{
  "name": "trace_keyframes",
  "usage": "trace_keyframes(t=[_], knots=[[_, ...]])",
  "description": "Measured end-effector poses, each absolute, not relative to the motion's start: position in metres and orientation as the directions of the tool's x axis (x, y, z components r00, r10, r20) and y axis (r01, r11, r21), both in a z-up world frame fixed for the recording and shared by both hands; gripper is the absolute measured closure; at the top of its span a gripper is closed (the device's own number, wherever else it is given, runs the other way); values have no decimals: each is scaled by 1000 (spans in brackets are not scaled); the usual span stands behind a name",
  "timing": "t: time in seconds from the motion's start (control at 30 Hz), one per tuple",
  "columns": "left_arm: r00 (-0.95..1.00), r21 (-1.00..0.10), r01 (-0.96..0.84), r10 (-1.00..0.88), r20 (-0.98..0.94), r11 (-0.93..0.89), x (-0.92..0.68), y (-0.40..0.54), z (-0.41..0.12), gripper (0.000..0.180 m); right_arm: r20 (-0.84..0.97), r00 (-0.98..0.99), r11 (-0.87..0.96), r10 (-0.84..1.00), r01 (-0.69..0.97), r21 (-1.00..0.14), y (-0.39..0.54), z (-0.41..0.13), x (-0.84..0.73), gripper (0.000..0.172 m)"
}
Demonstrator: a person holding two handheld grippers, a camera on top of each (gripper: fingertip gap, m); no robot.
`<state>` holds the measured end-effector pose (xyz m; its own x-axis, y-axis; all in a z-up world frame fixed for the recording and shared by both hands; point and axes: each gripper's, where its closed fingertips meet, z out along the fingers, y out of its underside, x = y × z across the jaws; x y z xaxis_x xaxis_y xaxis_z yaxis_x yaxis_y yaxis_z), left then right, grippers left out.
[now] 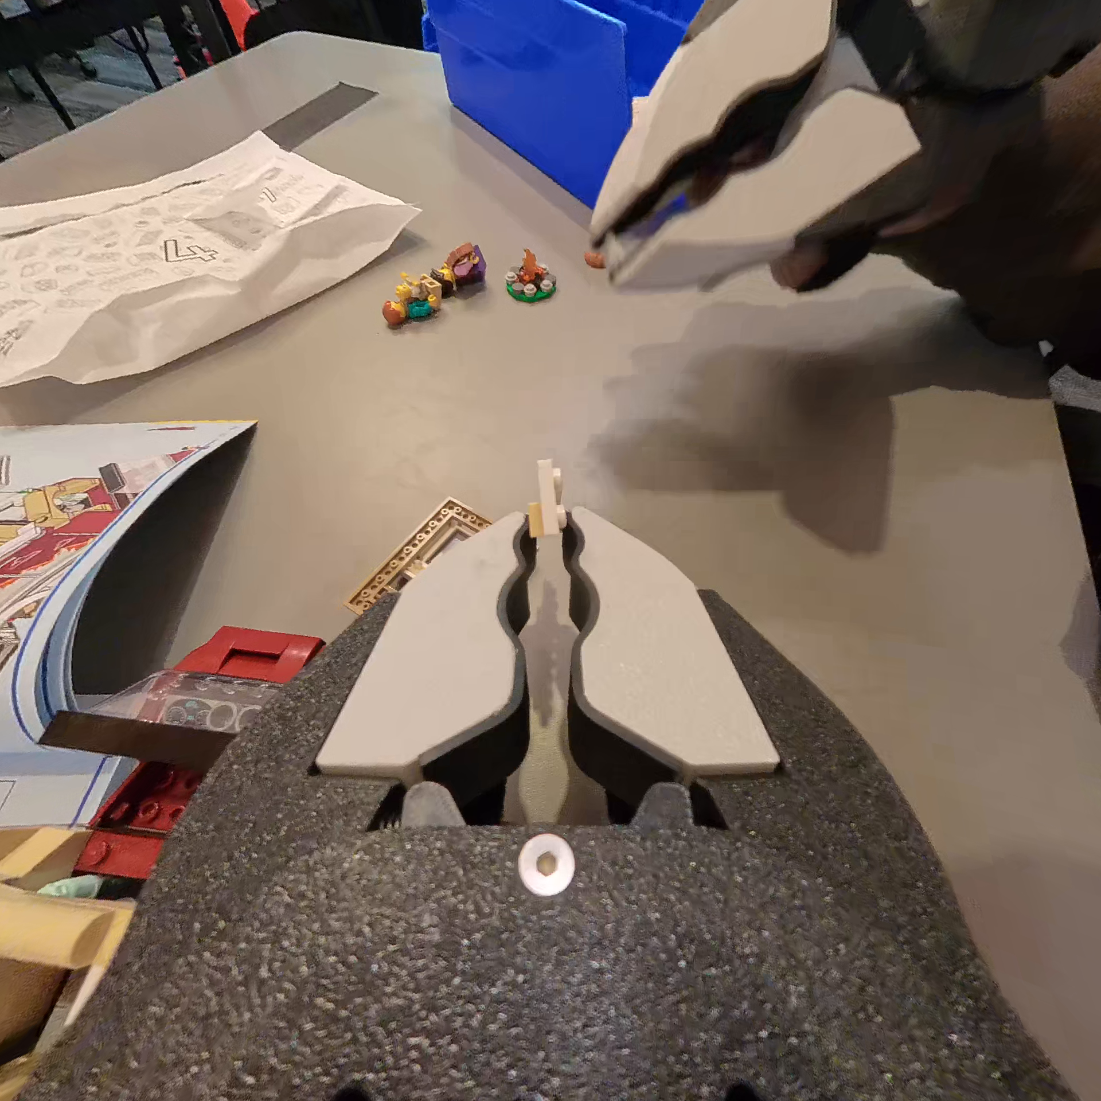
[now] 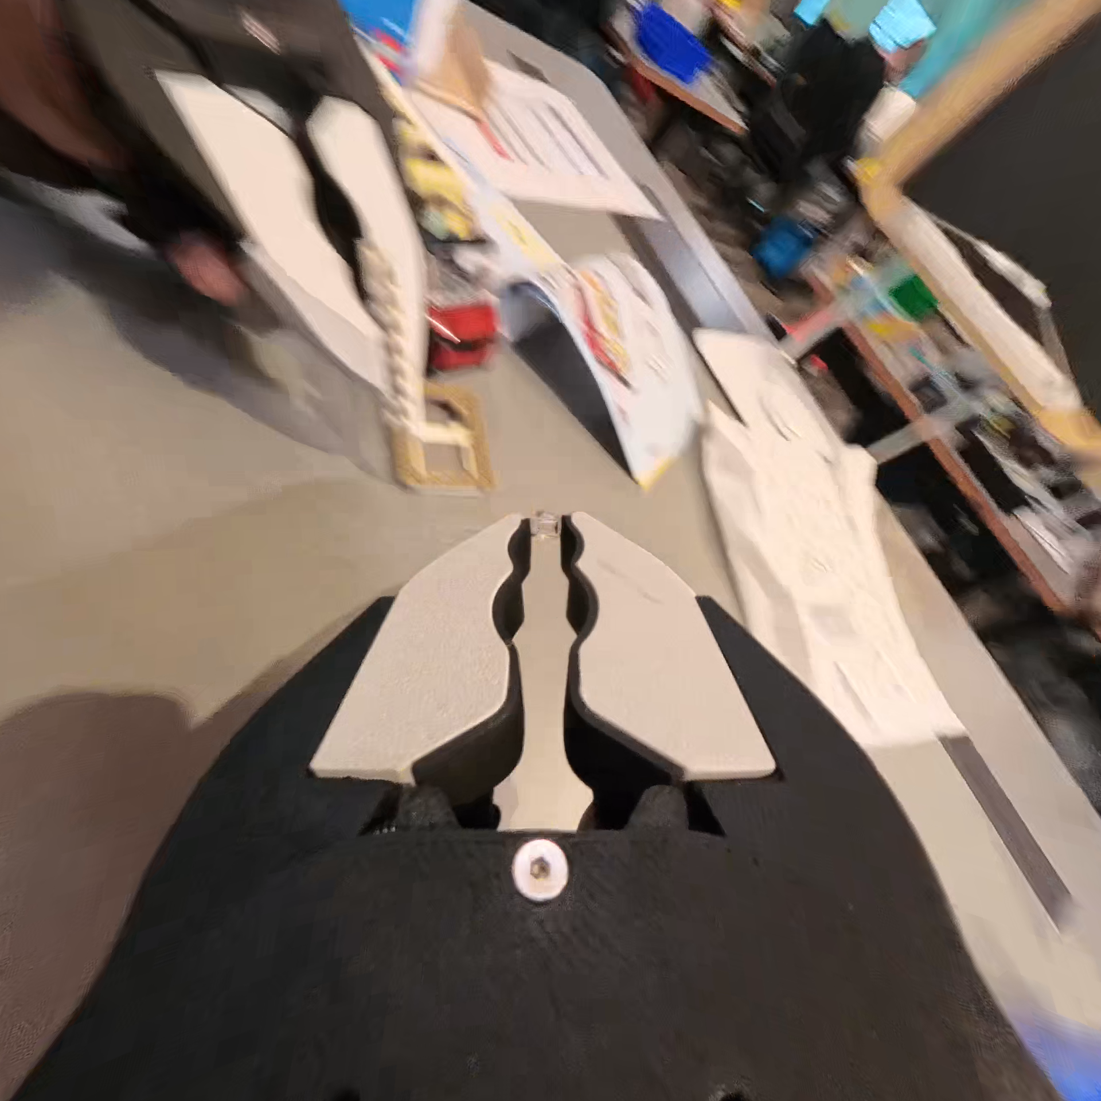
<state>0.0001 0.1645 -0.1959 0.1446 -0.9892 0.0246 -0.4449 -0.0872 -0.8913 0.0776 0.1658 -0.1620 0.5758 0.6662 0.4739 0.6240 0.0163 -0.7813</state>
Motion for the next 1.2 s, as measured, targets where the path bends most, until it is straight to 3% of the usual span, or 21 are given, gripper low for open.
trace_keyframes(t=[0.23, 0.33, 0.47, 0.7, 0.9, 1.07, 1.2], knots=[[145, -911, -405, -989, 21, -79, 4, 161, -189, 172, 613, 787, -274, 70, 606, -747, 149, -122, 290, 162], [117, -928, -367, -993, 23, -65, 8, 155, -183, 172, 671, 742, -465, -11, 590, -660, 144, -134, 351, 154], [104, -938, -340, -994, 31, -65, 11, 149, -180, 172, 703, 709, -425, 52, 653, -627, 146, -136, 324, 148], [61, -932, -253, -966, 251, -259, 14, 145, -176, 172, 758, 603, -247, 247, 796, -552, 155, -149, 206, 149], [-8, -895, -183, -910, 415, -407, 15, 140, -168, 172, 633, 562, 75, 533, 713, -697, 141, -161, 62, 145], [-46, -867, -159, -874, 484, -472, 15, 137, -163, 172, 591, 534, 123, 605, 670, -732, 143, -172, 13, 136], [-62, -867, -167, -873, 484, -469, 16, 131, -162, 172, 560, 582, 112, 589, 628, -770, 146, -169, 12, 154]])
